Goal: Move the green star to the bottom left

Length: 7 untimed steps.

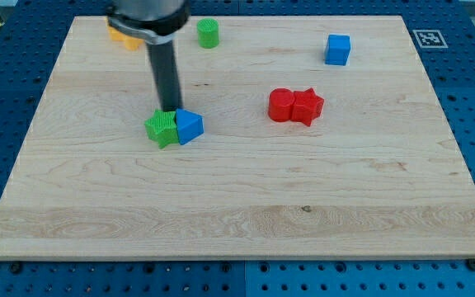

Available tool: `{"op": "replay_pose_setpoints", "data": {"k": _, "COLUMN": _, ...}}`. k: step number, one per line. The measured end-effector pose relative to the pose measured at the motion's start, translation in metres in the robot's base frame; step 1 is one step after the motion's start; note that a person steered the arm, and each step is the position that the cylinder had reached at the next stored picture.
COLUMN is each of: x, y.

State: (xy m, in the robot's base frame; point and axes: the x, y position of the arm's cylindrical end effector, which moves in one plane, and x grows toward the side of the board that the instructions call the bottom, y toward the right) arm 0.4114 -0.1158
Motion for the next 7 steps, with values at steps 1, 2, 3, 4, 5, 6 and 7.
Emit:
{"op": "replay_pose_setpoints", "data": {"k": 1, "x": 0.012, "y": -0.018}}
{"op": "replay_pose_setpoints", "data": {"k": 2, "x": 0.030, "y": -0.015}}
{"op": "replay_pose_setpoints", "data": {"k": 3, "x": 0.030, "y": -0.016}}
{"op": "replay_pose_setpoints", "data": {"k": 4, "x": 0.021, "y": -0.015}}
{"op": "replay_pose_setpoints", "data": {"k": 5, "x": 0.018, "y": -0.008}}
{"op": "replay_pose_setpoints", "data": {"k": 6, "x": 0.040, "y": 0.020}}
{"op": "replay_pose_setpoints", "data": {"k": 7, "x": 0.057, "y": 0.047}}
